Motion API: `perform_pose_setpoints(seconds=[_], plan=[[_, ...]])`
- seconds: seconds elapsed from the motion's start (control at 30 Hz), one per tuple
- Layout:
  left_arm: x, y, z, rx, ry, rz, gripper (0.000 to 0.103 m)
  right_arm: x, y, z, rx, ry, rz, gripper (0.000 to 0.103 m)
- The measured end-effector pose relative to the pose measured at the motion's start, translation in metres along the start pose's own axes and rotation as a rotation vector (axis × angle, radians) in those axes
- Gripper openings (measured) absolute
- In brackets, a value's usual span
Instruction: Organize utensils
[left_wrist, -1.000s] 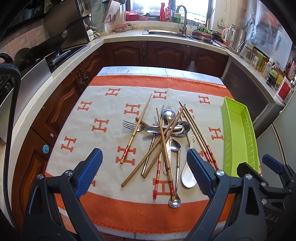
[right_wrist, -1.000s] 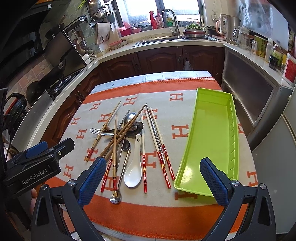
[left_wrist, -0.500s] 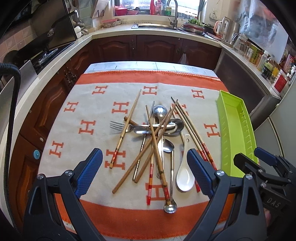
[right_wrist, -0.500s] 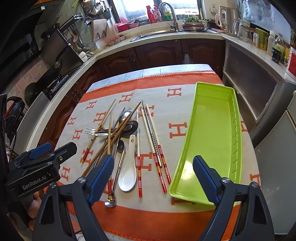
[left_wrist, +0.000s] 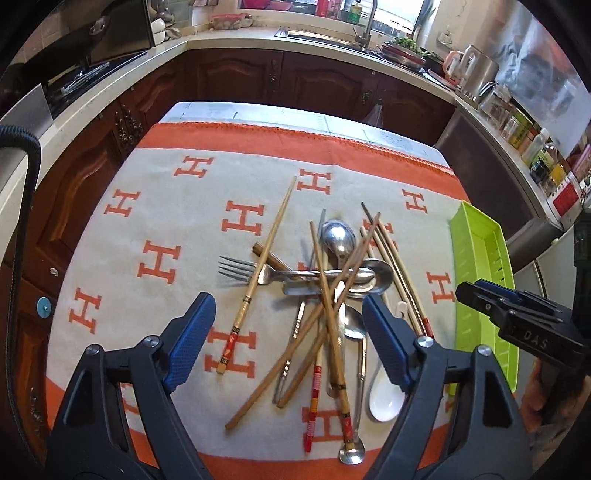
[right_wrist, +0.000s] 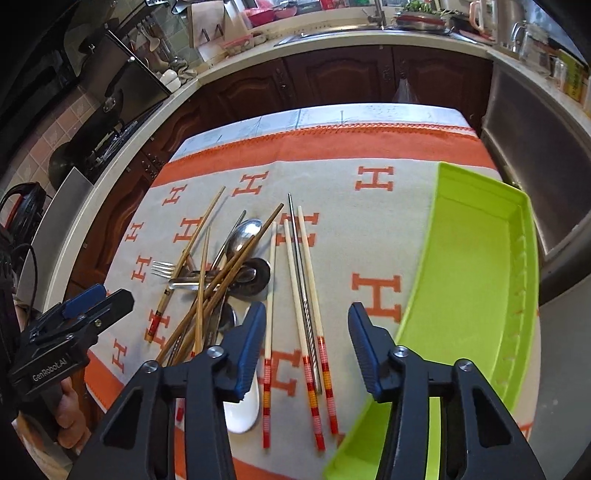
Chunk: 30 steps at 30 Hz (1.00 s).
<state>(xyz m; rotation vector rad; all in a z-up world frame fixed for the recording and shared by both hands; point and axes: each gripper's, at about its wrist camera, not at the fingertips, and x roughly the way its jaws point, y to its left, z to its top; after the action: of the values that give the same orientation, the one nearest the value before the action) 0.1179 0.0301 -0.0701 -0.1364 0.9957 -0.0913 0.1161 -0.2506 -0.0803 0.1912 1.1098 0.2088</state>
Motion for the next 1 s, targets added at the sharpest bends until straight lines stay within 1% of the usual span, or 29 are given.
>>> perform_pose_setpoints(seconds=[0.1, 0.13, 0.2, 0.3, 0.37, 0.4, 0.5, 0.57, 0.6, 0.7, 0.8, 0.87, 0.93, 1.0], plan=[[0.011, 0.008, 0.009, 0.011, 0.023, 0.016, 0.078, 0.022, 0.000, 0.011, -0.003, 0.047, 0.013, 0.036], [0.015, 0.010, 0.011, 0.011, 0.033, 0.015, 0.075, 0.030, 0.000, 0.013, -0.006, 0.068, 0.020, 0.032], [0.027, 0.016, 0.014, 0.007, 0.073, 0.003, 0.057, 0.049, -0.003, 0.020, -0.005, 0.114, 0.021, 0.028], [0.044, 0.022, 0.012, 0.007, 0.131, -0.021, 0.044, 0.068, -0.005, 0.021, -0.017, 0.157, 0.026, 0.027], [0.051, 0.023, 0.008, 0.016, 0.143, -0.019, 0.039, 0.077, -0.004, 0.019, -0.031, 0.178, 0.020, 0.025], [0.054, 0.024, 0.006, 0.024, 0.149, -0.021, 0.038, 0.080, -0.003, 0.018, -0.041, 0.185, 0.020, 0.021], [0.058, 0.022, 0.002, 0.038, 0.151, -0.024, 0.037, 0.092, 0.000, 0.018, -0.062, 0.205, -0.001, 0.014], [0.058, 0.023, 0.002, 0.040, 0.152, -0.025, 0.037, 0.101, 0.006, 0.016, -0.095, 0.216, -0.026, 0.012], [0.058, 0.024, 0.003, 0.039, 0.149, -0.023, 0.037, 0.101, 0.009, 0.014, -0.104, 0.218, -0.025, 0.012], [0.057, 0.030, 0.005, 0.033, 0.141, -0.016, 0.037, 0.110, 0.023, 0.011, -0.176, 0.207, -0.083, 0.012], [0.055, 0.039, 0.008, 0.024, 0.140, -0.012, 0.037, 0.114, 0.035, 0.009, -0.219, 0.200, -0.136, 0.012], [0.057, 0.045, 0.009, 0.018, 0.138, -0.009, 0.037, 0.115, 0.036, 0.008, -0.218, 0.192, -0.142, 0.012], [0.060, 0.049, 0.009, 0.018, 0.142, -0.008, 0.037, 0.114, 0.033, 0.007, -0.192, 0.178, -0.140, 0.005], [0.063, 0.051, 0.008, 0.029, 0.147, -0.011, 0.037, 0.112, 0.024, 0.008, -0.127, 0.177, -0.101, 0.005]])
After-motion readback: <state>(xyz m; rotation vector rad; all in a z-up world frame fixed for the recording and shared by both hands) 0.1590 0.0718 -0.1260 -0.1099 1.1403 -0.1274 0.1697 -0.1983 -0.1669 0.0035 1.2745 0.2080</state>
